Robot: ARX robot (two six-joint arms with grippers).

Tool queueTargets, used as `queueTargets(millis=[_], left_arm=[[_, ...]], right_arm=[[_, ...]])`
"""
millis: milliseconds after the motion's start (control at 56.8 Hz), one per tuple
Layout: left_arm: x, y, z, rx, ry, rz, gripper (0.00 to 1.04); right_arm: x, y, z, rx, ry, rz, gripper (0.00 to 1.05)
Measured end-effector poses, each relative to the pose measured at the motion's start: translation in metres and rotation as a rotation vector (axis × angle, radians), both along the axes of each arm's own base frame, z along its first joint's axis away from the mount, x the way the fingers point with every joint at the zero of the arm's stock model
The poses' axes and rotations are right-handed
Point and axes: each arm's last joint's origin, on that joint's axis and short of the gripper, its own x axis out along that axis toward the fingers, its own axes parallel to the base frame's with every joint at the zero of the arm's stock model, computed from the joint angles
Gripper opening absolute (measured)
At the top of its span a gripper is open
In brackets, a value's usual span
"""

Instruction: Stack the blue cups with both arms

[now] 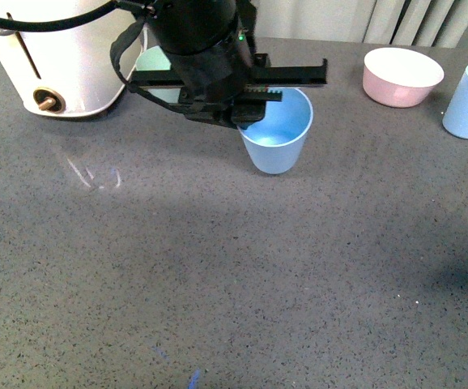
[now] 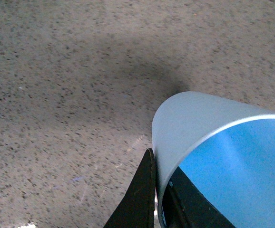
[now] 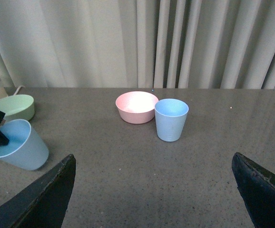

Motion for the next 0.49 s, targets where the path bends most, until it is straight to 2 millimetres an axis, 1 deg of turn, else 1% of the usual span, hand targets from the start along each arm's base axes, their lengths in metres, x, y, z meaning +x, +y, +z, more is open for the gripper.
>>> queueTargets(millis=[176, 317, 493], left_arm=[[-0.018, -0.023, 0.008, -0.02, -0.007, -0.047, 0.02], [-0.029, -0.037, 0.007, -0.008, -0.001, -0.079, 0.02], [-0.038, -0.05, 0.002, 0.02, 0.009, -0.098, 0.02]], right_arm=[[0.0, 0.0, 0.0, 0.0, 0.0, 0.0, 0.96], [0.0, 0.0, 0.0, 0.0, 0.0, 0.0, 0.96], [0.0, 0.0, 0.0, 0.0, 0.0, 0.0, 0.96]])
